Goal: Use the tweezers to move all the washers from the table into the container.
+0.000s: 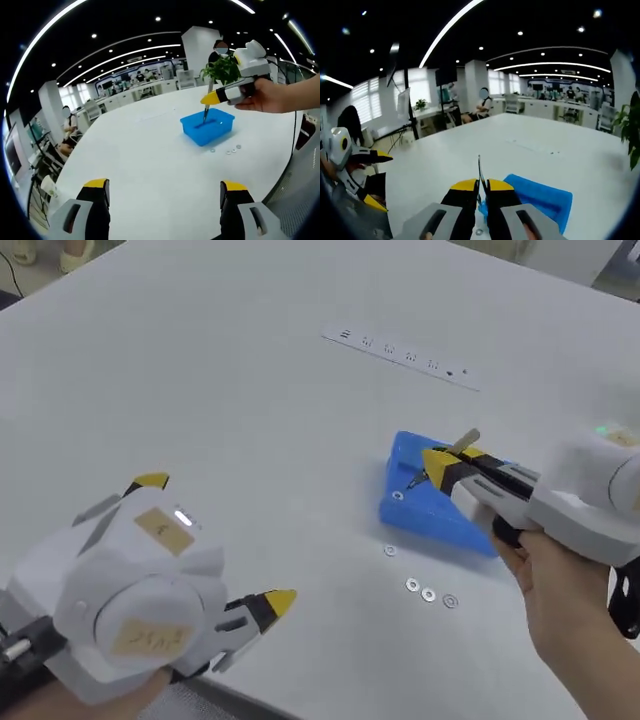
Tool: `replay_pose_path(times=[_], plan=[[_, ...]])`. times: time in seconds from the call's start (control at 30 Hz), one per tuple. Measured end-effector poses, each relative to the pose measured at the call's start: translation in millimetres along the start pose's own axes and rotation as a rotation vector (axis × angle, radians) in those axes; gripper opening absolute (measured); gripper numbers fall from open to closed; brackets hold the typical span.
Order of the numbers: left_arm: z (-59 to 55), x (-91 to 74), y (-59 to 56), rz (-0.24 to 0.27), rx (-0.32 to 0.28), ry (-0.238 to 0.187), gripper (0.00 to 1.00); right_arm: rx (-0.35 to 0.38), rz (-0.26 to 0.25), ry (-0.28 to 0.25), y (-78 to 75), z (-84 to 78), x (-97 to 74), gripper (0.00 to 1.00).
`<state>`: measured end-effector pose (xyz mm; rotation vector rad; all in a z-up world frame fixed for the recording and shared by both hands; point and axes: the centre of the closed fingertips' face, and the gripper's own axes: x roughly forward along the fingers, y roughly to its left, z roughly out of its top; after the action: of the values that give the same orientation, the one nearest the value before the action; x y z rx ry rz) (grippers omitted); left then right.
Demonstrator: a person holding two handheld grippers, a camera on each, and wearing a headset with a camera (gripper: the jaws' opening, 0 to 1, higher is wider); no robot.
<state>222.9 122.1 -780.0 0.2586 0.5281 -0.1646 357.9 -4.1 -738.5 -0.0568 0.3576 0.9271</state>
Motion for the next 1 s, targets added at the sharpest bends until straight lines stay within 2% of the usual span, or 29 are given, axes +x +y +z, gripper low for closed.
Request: replay_pose_path(times=[0.13, 0.2, 0.4, 0.47, 0.83, 1.0], plan=[[0.0, 0.2, -0.6, -0.004, 0.003, 0.0, 0.93, -0.021, 0.003, 0.023, 5.4, -9.7, -6.4, 0.03], [0.5, 0.2, -1.7, -0.007, 0.008, -0.002, 0.93, -0.008, 0.002, 0.032, 5.8, -16.5, -8.2, 0.03], [0.1, 0.6, -4.0, -0.017, 0.015, 0.001, 0.94, -0.002, -0.004, 0.082, 3.7, -41.0, -4.7, 0.03], [-0.2, 0.7, -3.9, -0.016, 0.019, 0.003, 0.93, 0.029, 0.003, 0.108, 2.7, -52.1, -1.7, 0.03], [-1.7, 1.3, -3.9, -0.016, 0.02, 0.01, 0.93, -0.005, -0.018, 0.155, -3.1, -70.3, 7.7, 0.03], [-2.4, 1.4, -3.5, -0.014, 0.018, 0.014, 0.93, 0.003, -0.027, 0.17, -5.2, -76.8, 10.0, 0.03]])
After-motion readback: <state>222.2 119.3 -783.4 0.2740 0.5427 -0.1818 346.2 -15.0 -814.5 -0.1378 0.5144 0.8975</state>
